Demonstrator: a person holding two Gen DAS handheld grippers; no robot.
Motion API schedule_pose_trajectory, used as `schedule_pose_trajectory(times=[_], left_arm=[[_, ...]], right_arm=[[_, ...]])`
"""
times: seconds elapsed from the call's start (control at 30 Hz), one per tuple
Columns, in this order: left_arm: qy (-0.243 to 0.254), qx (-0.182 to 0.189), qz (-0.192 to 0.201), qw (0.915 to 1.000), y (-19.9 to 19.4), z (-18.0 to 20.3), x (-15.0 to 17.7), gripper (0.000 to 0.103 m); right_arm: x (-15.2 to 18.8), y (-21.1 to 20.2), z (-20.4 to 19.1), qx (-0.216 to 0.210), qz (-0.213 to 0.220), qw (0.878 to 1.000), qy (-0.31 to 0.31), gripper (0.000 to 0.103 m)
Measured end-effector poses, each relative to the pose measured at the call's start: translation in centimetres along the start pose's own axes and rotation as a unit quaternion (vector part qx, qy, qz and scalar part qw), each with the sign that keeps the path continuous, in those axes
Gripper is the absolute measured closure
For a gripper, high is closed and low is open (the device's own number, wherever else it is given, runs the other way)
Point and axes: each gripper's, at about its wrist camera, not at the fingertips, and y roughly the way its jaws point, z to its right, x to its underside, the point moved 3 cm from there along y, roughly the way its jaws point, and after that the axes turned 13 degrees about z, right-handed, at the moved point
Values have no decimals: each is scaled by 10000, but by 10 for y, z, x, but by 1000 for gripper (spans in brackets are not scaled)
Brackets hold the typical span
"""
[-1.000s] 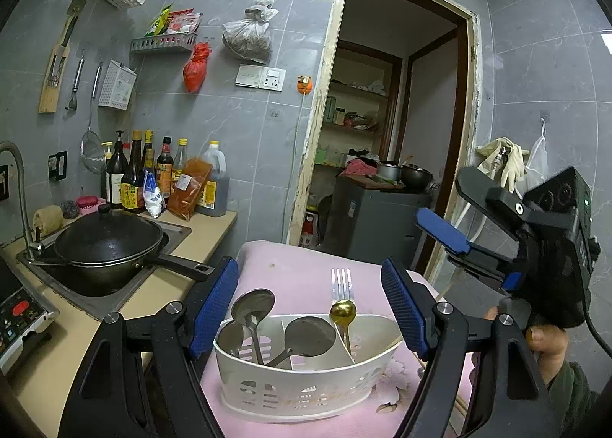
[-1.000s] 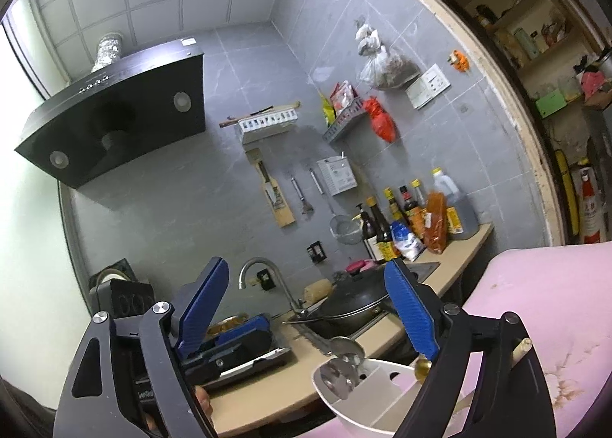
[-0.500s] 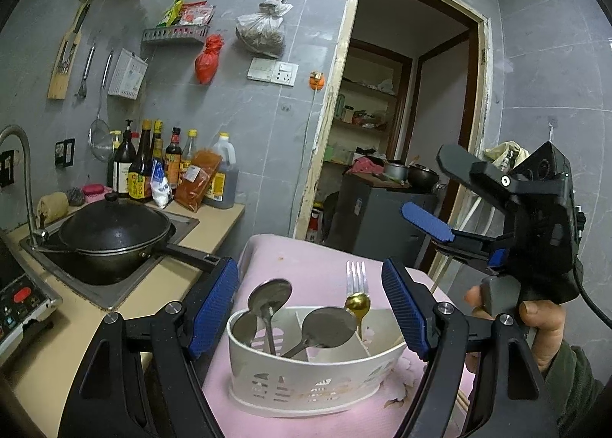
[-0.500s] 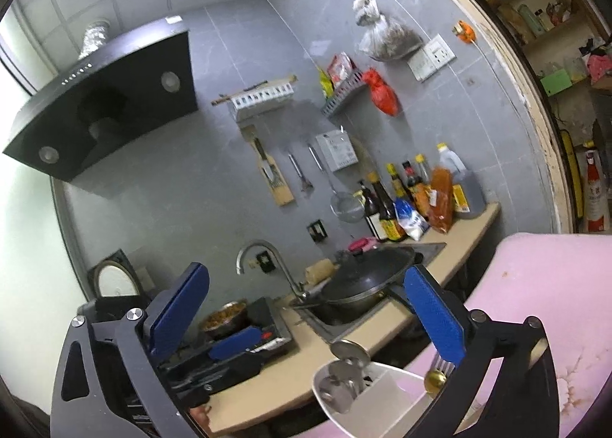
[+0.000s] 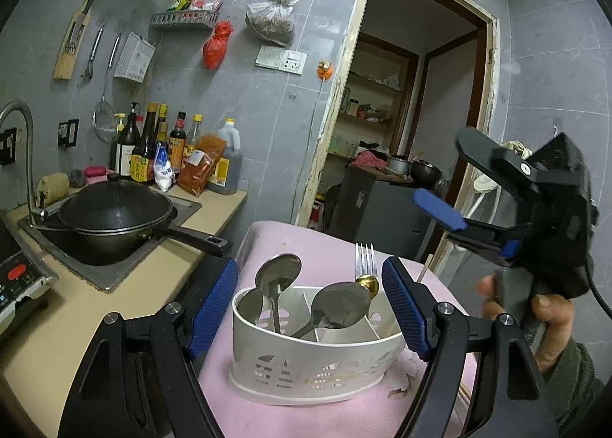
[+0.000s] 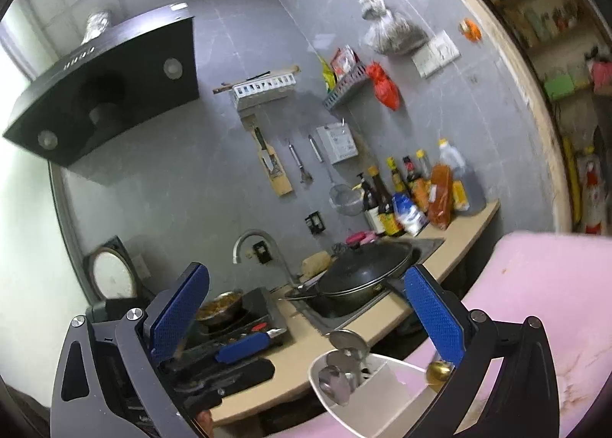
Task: Organize utensils
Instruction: 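Withdraw both grippers from the caddy back over the table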
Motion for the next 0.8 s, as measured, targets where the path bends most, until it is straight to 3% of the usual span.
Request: schedule_pose_trajectory(times=[0.1, 0.33, 0.57, 0.8], left_arm=[[56, 14, 66, 10000, -4, 5, -3, 30], [145, 96, 187, 9997, -14, 26, -6, 27], [199, 325, 227, 9990, -22, 58, 1, 22], [492, 336, 351, 9976, -26, 99, 24, 13]], right_arm=[[-2, -15, -8, 186, 92, 9994, -294, 0], [-6, -65, -17, 1067, 347, 9885, -1012, 0], [-2, -117, -15, 2219, 362, 9628, -1496, 0], [9, -175, -14, 3214, 444, 9237, -2036, 0]])
